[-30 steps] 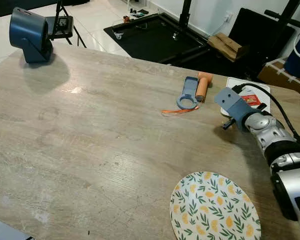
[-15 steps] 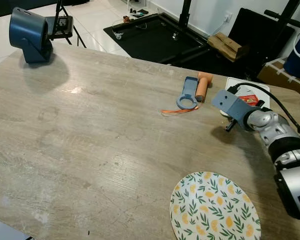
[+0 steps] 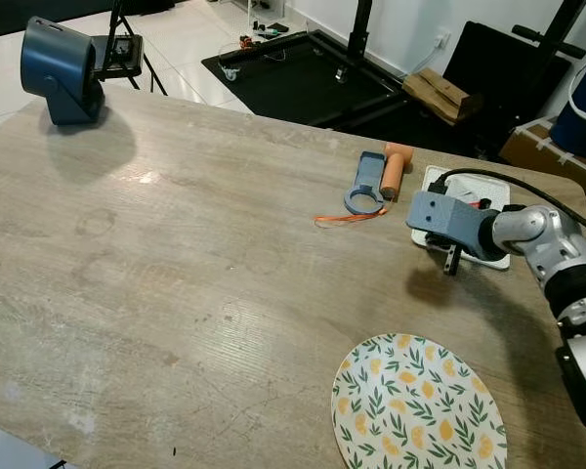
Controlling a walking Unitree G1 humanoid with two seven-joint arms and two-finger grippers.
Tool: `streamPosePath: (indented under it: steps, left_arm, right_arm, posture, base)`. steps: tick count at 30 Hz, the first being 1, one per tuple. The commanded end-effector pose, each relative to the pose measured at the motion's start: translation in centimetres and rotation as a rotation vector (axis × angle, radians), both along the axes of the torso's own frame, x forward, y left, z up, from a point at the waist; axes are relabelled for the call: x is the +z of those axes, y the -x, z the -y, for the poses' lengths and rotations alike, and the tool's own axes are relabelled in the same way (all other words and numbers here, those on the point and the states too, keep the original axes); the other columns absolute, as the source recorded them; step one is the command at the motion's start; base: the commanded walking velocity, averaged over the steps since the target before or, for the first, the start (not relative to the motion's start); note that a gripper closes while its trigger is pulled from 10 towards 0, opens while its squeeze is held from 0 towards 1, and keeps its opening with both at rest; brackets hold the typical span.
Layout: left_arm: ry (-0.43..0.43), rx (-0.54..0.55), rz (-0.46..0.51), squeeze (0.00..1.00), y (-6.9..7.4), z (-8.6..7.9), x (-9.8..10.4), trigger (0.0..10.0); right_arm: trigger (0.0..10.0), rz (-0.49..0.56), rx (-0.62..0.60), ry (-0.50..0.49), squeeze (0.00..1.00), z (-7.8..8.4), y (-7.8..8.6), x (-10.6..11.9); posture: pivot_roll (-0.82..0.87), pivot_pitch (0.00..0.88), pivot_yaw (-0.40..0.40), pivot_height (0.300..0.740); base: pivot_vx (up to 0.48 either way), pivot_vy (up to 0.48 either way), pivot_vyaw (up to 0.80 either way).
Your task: Restocking fridge
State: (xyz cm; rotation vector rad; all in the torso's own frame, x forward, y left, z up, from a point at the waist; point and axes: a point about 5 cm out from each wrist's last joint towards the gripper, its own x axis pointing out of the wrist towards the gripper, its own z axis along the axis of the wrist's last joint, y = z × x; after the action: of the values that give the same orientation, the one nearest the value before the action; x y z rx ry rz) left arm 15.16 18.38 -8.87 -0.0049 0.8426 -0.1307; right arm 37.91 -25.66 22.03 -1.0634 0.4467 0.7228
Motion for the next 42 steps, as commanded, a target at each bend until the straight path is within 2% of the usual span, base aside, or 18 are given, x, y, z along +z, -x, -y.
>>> streamPosePath:
  steps: [1,4,5,9,17,19,21,25,27,34,35,37,41,42]
  left_arm:
    - [0.013,-0.039,-0.252,0.00,5.9,0.8,-2.4,10.0]
    - [0.011,-0.041,-0.250,0.00,5.7,0.8,-2.3,10.0]
    - [0.011,-0.041,-0.250,0.00,5.7,0.8,-2.3,10.0]
    - [0.011,-0.042,-0.247,0.00,5.4,0.8,-2.3,10.0]
    - [0.010,-0.042,-0.242,0.00,5.1,0.8,-2.2,10.0]
    - [0.007,-0.043,-0.241,0.00,5.0,0.7,-2.2,10.0]
    - [0.006,-0.044,-0.241,0.00,4.9,0.7,-2.2,10.0]
    - [0.005,-0.045,-0.239,0.00,4.8,0.7,-2.1,10.0]
    - [0.005,-0.046,-0.238,0.00,4.8,0.7,-2.1,10.0]
    - [0.004,-0.049,-0.238,0.00,4.7,0.7,-2.1,10.0]
    - [0.004,-0.051,-0.238,0.00,4.6,0.7,-2.1,10.0]
    - [0.004,-0.051,-0.238,0.00,4.6,0.7,-2.1,10.0]
    - [0.004,-0.052,-0.236,0.00,4.5,0.8,-2.1,10.0]
    - [0.004,-0.052,-0.236,0.00,4.5,0.8,-2.1,10.0]
  right_arm:
    - [10.0,-0.163,0.048,-0.004,0.00,-0.1,1.1,-2.7]
    - [10.0,-0.254,0.155,-0.040,0.00,-1.1,1.8,-3.1]
    - [10.0,-0.254,0.155,-0.040,0.00,-1.1,1.8,-3.1]
    - [10.0,-0.346,0.297,-0.081,0.00,-2.7,3.2,-3.8]
    - [10.0,-0.406,0.417,-0.114,0.00,-4.4,4.7,-4.4]
    - [10.0,-0.427,0.510,-0.173,0.00,-6.1,5.9,-4.9]
    - [10.0,-0.435,0.546,-0.213,0.00,-7.0,6.4,-5.0]
    - [10.0,-0.444,0.583,-0.252,0.00,-8.1,7.1,-5.1]
    - [10.0,-0.447,0.611,-0.284,0.00,-9.1,7.7,-5.4]
    - [10.0,-0.425,0.640,-0.361,0.00,-10.9,8.2,-5.7]
    - [10.0,-0.430,0.651,-0.386,0.00,-11.6,8.8,-5.8]
    - [10.0,-0.430,0.651,-0.386,0.00,-11.6,8.8,-5.8]
    - [10.0,-0.420,0.693,-0.471,0.00,-13.9,9.9,-6.0]
    - [10.0,-0.420,0.693,-0.471,0.00,-13.9,9.9,-6.0]
  posture:
    - [-0.02,0.239,-0.039,0.740]
    - [-0.02,0.230,-0.040,0.740]
    - [-0.02,0.230,-0.040,0.740]
    - [-0.02,0.220,-0.038,0.740]
    - [-0.03,0.213,-0.035,0.740]
    - [-0.03,0.211,-0.032,0.740]
    - [-0.03,0.211,-0.032,0.740]
    - [-0.03,0.208,-0.030,0.740]
    - [-0.03,0.204,-0.028,0.740]
    - [-0.03,0.201,-0.025,0.740]
    - [-0.03,0.199,-0.026,0.740]
    - [-0.03,0.199,-0.026,0.740]
    - [-0.03,0.195,-0.029,0.740]
    - [-0.03,0.195,-0.029,0.740]
  base:
    - [0.000,0.000,0.00]
    - [0.000,0.000,0.00]
    - [0.000,0.000,0.00]
    - [0.000,0.000,0.00]
    - [0.000,0.000,0.00]
    - [0.000,0.000,0.00]
    - [0.000,0.000,0.00]
    - [0.000,0.000,0.00]
    - [0.000,0.000,0.00]
    - [0.000,0.000,0.00]
    - [0.000,0.000,0.00]
    - [0.000,0.000,0.00]
    - [0.000,0.000,0.00]
    - [0.000,0.000,0.00]
